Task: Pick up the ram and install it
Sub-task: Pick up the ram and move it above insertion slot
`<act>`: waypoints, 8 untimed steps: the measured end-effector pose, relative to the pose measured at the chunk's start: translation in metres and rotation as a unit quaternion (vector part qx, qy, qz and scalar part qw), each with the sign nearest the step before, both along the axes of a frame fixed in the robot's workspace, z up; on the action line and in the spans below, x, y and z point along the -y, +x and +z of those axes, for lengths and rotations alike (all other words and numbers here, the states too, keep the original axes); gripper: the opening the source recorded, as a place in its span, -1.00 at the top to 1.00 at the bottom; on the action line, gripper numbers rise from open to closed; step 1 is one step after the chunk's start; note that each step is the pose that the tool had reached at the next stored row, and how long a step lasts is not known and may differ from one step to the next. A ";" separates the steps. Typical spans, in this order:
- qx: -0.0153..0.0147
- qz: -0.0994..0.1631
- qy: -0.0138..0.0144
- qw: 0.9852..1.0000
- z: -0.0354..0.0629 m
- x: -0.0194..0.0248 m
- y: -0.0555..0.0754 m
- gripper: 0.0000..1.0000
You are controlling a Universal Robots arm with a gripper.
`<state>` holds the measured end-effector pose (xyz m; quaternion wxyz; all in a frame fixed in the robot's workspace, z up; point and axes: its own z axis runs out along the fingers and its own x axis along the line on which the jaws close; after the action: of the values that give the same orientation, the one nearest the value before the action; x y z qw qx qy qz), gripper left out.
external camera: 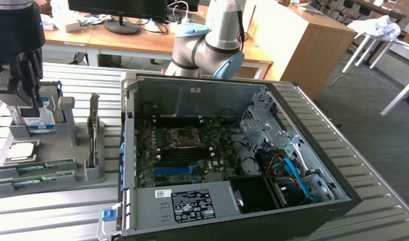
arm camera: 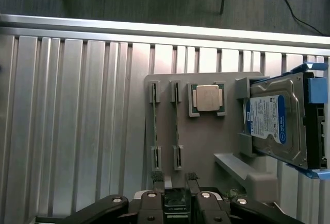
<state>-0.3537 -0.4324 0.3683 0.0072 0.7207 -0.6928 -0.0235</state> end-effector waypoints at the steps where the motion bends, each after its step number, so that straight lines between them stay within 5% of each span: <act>1: 0.000 0.000 0.000 1.000 -0.0006 0.0000 0.000 0.40; 8: 0.000 0.000 0.000 1.000 -0.0092 0.0001 0.000 0.40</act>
<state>-0.3537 -0.4325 0.3591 0.0074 0.7207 -0.6928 -0.0233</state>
